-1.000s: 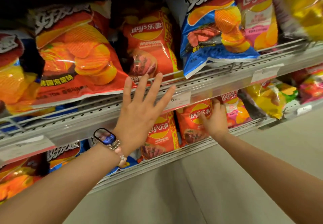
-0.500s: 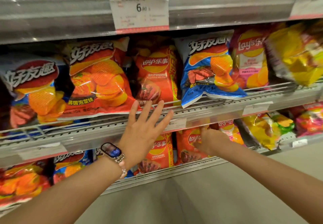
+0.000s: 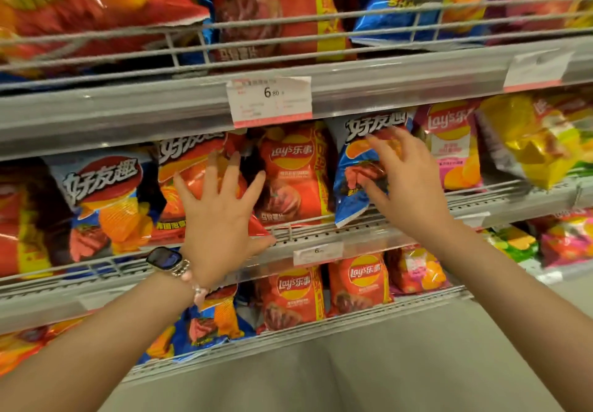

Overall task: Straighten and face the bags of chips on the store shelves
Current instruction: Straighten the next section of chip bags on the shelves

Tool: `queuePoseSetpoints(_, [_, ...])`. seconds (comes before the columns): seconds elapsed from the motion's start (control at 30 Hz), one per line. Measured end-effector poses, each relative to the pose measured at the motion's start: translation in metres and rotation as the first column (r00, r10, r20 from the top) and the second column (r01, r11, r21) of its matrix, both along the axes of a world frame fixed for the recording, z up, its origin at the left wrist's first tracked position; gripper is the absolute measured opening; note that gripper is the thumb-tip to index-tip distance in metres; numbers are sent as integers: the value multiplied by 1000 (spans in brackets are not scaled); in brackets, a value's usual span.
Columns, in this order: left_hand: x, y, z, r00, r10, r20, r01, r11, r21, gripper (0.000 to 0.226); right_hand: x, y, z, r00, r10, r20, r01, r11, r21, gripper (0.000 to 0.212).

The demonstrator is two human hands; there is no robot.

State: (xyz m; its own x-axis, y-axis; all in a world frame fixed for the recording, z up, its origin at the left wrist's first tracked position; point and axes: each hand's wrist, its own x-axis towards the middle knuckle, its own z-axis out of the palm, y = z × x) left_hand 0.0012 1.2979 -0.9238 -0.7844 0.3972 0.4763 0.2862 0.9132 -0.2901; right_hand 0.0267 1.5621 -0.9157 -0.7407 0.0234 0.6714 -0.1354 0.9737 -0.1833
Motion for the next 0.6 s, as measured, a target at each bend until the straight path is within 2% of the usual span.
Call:
queuePoseSetpoints(0.1, [-4,-2,-8,997,45,56,-44,999,-26,100,-13,4,-1,983,-121,140,138,984,-114,71])
queuePoseSetpoints(0.2, [-10,-4,-16,999,33,37,-33,999,-15,97,-16,4,-4,982,-110,151,146,958,-248,85])
queuePoseSetpoints(0.3, [-12,-9,-14,999,-49,-7,49,998,37,94,-16,-2,-3,971,-142,193,203,914,-351,92])
queuePoseSetpoints(0.37, [-8,-15,-11,994,-84,-71,93,986,141,84,-15,-4,-4,962,-152,226,226,909,-351,92])
queuePoseSetpoints(0.47, [-4,-29,-5,991,15,-131,27,950,312,72,-15,-5,-4,965,-143,219,217,905,-365,89])
queuePoseSetpoints(0.6, [-3,-47,-3,991,125,53,-134,838,529,95,-15,-8,-6,975,-129,183,191,903,-384,85])
